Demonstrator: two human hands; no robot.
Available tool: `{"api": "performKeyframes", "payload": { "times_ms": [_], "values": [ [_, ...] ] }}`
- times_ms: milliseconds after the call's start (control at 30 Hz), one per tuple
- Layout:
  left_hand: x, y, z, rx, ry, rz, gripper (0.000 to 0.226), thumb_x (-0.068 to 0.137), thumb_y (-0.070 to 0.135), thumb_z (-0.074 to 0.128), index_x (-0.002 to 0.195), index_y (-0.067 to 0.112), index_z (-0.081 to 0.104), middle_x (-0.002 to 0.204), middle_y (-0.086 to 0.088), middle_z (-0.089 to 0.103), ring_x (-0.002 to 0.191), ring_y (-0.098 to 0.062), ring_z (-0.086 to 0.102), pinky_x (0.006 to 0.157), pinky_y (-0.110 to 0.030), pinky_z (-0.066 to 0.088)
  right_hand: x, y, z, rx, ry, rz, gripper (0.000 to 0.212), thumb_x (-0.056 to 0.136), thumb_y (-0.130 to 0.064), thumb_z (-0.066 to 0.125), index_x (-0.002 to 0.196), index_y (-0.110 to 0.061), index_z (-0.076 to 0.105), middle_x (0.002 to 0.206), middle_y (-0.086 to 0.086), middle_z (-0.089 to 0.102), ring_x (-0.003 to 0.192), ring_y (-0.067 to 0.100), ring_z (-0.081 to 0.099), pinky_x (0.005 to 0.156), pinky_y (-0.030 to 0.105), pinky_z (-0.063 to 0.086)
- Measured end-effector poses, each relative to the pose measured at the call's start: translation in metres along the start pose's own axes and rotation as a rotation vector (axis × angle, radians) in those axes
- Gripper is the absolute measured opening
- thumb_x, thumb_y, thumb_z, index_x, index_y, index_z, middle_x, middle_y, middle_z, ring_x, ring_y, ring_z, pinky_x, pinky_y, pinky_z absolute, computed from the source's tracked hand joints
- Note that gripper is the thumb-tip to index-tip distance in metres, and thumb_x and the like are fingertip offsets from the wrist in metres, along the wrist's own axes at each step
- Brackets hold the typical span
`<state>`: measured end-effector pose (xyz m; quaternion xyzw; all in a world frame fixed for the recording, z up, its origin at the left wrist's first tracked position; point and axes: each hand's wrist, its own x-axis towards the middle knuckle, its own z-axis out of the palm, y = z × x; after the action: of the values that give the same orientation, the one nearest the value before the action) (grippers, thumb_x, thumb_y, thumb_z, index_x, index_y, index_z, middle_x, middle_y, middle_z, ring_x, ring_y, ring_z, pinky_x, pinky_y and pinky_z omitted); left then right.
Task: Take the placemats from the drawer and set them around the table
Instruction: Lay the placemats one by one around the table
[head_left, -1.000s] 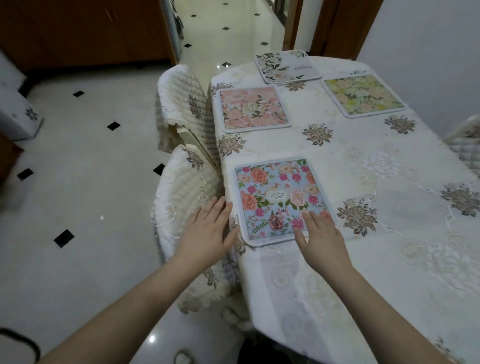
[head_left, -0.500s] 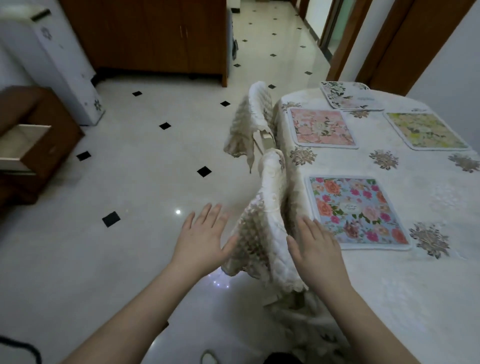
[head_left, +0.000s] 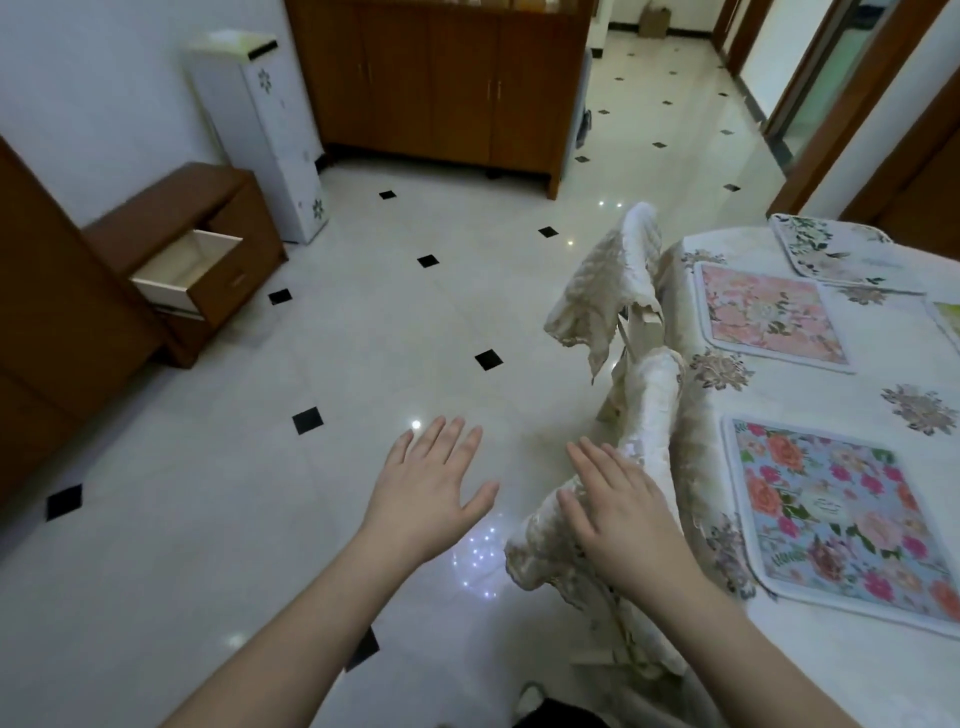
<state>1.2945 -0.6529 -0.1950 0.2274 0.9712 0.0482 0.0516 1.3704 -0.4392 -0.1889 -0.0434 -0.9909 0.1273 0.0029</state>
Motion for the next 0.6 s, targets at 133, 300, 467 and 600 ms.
{"api": "performKeyframes", "payload": {
  "times_ms": [133,300,467,600],
  "values": [
    [0.023,0.003,-0.001,0.006,-0.015,0.010,0.088,0.079,0.069,-0.007,0.158,0.031,0.006,0.167,0.007,0.006,0.153,-0.011,0.000,0.122,-0.036,-0.001,0.019,0.020,0.001,0.003,-0.016,-0.040,0.069,0.092,-0.054,0.020,0.148,-0.019,0.041,0.152,0.000,0.043,0.142,0.023,0.036,0.117,0.041,0.026],
    [0.055,0.015,-0.006,-0.014,-0.069,0.077,0.086,0.080,0.071,-0.006,0.158,0.035,0.005,0.166,0.010,0.005,0.152,-0.007,-0.003,0.122,-0.034,0.000,0.048,0.043,-0.001,-0.012,-0.015,-0.041,0.066,0.093,-0.051,0.025,0.147,-0.017,0.043,0.149,0.002,0.046,0.139,0.024,0.040,0.114,0.038,0.025],
    [0.084,0.015,-0.008,-0.006,-0.058,0.068,0.086,0.081,0.069,-0.007,0.158,0.033,0.007,0.166,0.009,0.007,0.152,-0.007,-0.001,0.121,-0.032,0.000,0.078,0.049,-0.001,0.021,-0.007,-0.050,0.063,0.094,-0.048,0.029,0.144,-0.016,0.046,0.145,0.003,0.052,0.135,0.024,0.046,0.112,0.039,0.032],
    [0.104,-0.016,-0.004,-0.005,-0.059,0.033,0.086,0.082,0.068,-0.005,0.158,0.031,0.012,0.166,0.007,0.011,0.152,-0.008,0.002,0.120,-0.030,0.000,0.111,0.036,0.008,0.024,-0.038,-0.055,0.067,0.094,-0.052,0.022,0.147,-0.017,0.042,0.150,0.003,0.046,0.139,0.025,0.042,0.113,0.041,0.031]
  ]
}}
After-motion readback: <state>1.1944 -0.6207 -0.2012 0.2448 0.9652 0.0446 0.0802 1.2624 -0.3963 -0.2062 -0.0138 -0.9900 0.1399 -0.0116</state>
